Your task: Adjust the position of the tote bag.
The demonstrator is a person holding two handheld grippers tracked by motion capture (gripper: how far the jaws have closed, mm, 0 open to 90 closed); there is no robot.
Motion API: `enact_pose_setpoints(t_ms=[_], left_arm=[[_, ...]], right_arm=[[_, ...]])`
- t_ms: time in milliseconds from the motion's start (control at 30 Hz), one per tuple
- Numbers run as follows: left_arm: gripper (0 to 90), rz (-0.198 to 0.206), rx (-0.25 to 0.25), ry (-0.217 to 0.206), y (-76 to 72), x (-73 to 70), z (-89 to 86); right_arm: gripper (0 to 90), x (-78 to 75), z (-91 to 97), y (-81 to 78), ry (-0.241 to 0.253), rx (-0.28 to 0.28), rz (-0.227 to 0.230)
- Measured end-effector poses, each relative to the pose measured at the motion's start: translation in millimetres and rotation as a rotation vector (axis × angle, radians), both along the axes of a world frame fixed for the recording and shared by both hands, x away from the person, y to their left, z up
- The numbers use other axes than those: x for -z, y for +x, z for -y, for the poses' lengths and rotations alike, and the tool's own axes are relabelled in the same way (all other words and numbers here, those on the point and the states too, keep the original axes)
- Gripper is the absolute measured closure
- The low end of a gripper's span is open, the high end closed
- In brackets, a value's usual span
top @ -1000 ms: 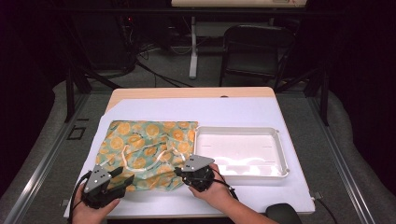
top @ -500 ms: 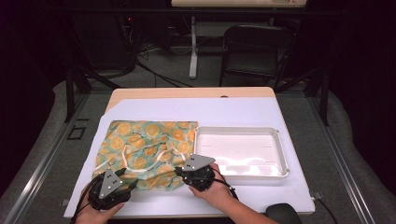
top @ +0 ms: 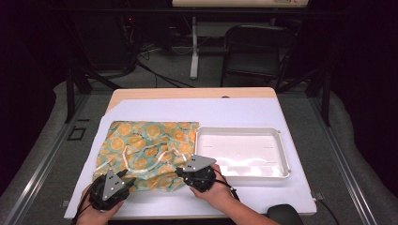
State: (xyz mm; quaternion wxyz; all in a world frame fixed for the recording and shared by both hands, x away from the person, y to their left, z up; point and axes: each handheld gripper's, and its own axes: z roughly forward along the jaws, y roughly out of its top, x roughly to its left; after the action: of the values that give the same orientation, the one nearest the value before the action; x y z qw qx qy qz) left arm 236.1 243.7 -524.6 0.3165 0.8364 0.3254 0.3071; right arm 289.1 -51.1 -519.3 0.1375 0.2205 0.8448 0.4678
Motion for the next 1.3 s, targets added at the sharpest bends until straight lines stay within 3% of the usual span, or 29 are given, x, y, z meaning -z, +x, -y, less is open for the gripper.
enact_pose_setpoints(t_ms=[300,433,633,933,1133,1300], left_arm=[[84.1,-0.013,0.007,0.018,-1.3,0.9,-1.1],[89.0,-0.006,0.005,0.032,-2.0,2.2,-0.1],[90.0,0.006,0.003,0.048,-3.1,1.7,2.1],[90.0,0.011,-0.016,0.03,-3.2,0.2,0.2],[90.0,0.018,-0.024,0.006,-0.2,-5.0,-2.5],[90.0,0.035,-0.032,-0.001,4.9,-13.7,-4.8]], right_arm=[[88.7,0.6,0.0,-0.8,-0.005,0.001,0.002],[88.0,1.6,-0.4,-1.3,-0.008,-0.002,0.002],[87.9,1.9,-0.8,-1.8,-0.015,-0.005,0.004],[85.9,2.3,-0.5,-2.6,-0.012,-0.005,0.006],[77.2,2.1,1.8,-3.3,0.001,-0.01,-0.001],[68.7,-0.9,8.3,-7.6,0.023,0.011,0.018]])
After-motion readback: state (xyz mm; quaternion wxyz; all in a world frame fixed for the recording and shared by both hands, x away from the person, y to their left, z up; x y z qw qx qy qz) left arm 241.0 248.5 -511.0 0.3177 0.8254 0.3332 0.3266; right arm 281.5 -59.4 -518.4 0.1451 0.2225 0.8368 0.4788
